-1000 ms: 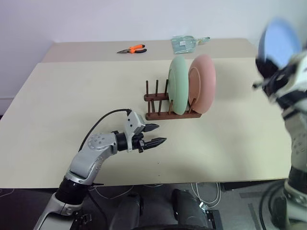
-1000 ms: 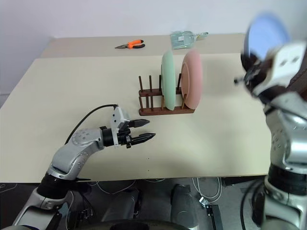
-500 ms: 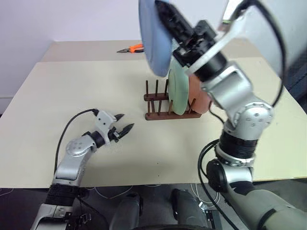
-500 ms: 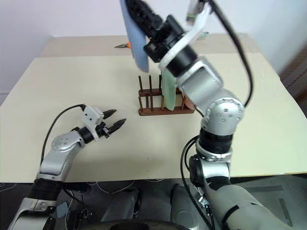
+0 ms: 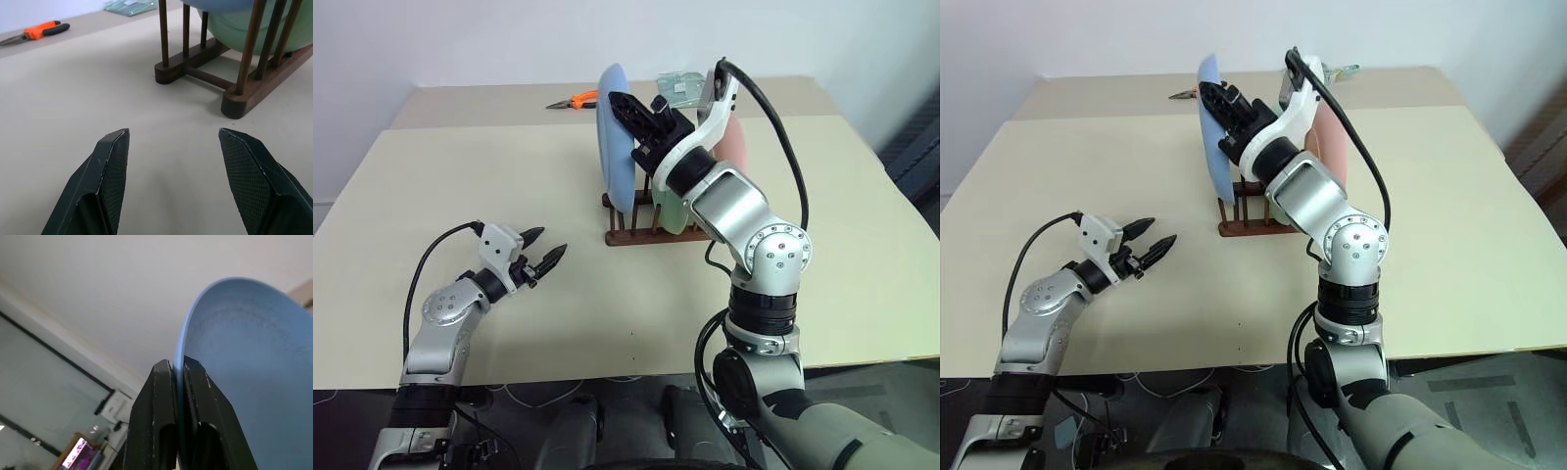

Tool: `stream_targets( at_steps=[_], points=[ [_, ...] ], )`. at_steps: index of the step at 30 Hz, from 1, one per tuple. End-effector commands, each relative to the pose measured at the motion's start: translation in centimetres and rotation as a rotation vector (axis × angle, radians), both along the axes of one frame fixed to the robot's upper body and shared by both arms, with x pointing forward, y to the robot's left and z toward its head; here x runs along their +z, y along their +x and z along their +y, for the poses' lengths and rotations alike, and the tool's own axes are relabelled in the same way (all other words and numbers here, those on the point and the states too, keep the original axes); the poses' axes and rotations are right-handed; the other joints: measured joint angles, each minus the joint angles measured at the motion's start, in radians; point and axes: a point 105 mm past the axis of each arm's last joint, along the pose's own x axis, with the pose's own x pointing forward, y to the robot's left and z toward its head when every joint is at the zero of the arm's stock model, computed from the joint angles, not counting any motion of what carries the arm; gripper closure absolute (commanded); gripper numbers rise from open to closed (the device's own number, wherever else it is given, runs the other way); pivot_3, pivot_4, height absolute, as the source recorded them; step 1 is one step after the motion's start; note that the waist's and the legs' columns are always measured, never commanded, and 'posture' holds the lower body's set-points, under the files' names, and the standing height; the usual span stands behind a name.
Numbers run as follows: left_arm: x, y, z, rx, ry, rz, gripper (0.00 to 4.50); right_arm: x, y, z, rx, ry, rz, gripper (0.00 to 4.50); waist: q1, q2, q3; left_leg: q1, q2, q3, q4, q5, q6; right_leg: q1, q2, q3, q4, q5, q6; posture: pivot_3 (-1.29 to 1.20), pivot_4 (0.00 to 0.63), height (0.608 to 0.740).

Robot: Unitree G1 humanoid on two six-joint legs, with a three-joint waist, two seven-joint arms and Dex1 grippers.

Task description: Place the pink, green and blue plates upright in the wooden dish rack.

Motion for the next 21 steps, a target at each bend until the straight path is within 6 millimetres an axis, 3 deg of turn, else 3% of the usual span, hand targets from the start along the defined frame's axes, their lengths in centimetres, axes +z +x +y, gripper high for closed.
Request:
stream_targets(
  at_steps=[1, 3, 6, 10, 13, 17, 21],
  points=[
    [1.5, -0.1, -0.4, -0.018, -0.015, -0.049, 1.51, 0.3, 0.3, -0.3, -0.018, -0.001, -0.007, 3.48, 0.000, 0.000, 0.000, 0.000, 0.000, 0.000, 0.000, 0.000, 0.000, 0.000, 0.000, 0.000, 0.000, 0.000, 0.000, 0.00, 0.150, 0.740],
    [1.4, -0.3, -0.5, -0.021, -0.013, -0.046, 1.51, 0.5, 0.5, -0.6, -0.046, -0.026, -0.037, 2.54, 0.000, 0.000, 0.000, 0.000, 0.000, 0.000, 0.000, 0.000, 0.000, 0.000, 0.000, 0.000, 0.000, 0.000, 0.000, 0.00, 0.150, 0.740],
    [1.4, -0.5, -0.6, -0.021, -0.014, -0.040, 1.51, 1.8, 0.3, -1.1, -0.122, -0.180, -0.217, 1.08, 0.001, 0.000, 0.000, 0.000, 0.000, 0.000, 0.000, 0.000, 0.000, 0.000, 0.000, 0.000, 0.000, 0.000, 0.000, 0.00, 0.150, 0.740],
    [1.3, -0.6, -1.0, -0.021, -0.010, -0.038, 1.51, 4.9, -2.2, -2.3, -0.189, -0.383, -0.612, 1.08, 0.002, 0.000, 0.000, 0.000, 0.000, 0.001, 0.000, 0.000, 0.000, 0.000, 0.000, 0.000, -0.001, 0.000, 0.000, 0.00, 0.150, 0.740],
    [1.2, -0.5, -1.1, -0.019, -0.009, -0.036, 1.51, 6.0, -4.5, -5.4, -0.187, -0.489, -0.826, 1.08, 0.005, -0.001, 0.000, -0.001, 0.000, 0.001, 0.000, 0.000, 0.000, 0.001, 0.000, 0.000, -0.002, 0.000, 0.001, 0.00, 0.150, 0.740],
    [0.7, -0.5, -0.8, -0.017, 0.011, -0.024, 1.51, 3.6, -5.3, -12.7, -0.232, -0.653, -0.780, 1.08, 0.014, -0.005, -0.002, 0.000, 0.000, -0.001, 0.001, 0.000, 0.000, 0.006, -0.001, -0.002, -0.007, -0.001, 0.001, 0.00, 0.150, 0.740],
    [0.3, -0.5, -0.6, -0.016, 0.021, -0.013, 1.51, -1.5, -5.4, -20.6, -0.325, -0.868, -0.550, 1.08, 0.026, -0.004, -0.002, 0.000, -0.001, 0.002, 0.002, -0.001, 0.002, 0.009, -0.002, -0.001, -0.010, -0.003, -0.002, 0.00, 0.150, 0.740]
  ],
)
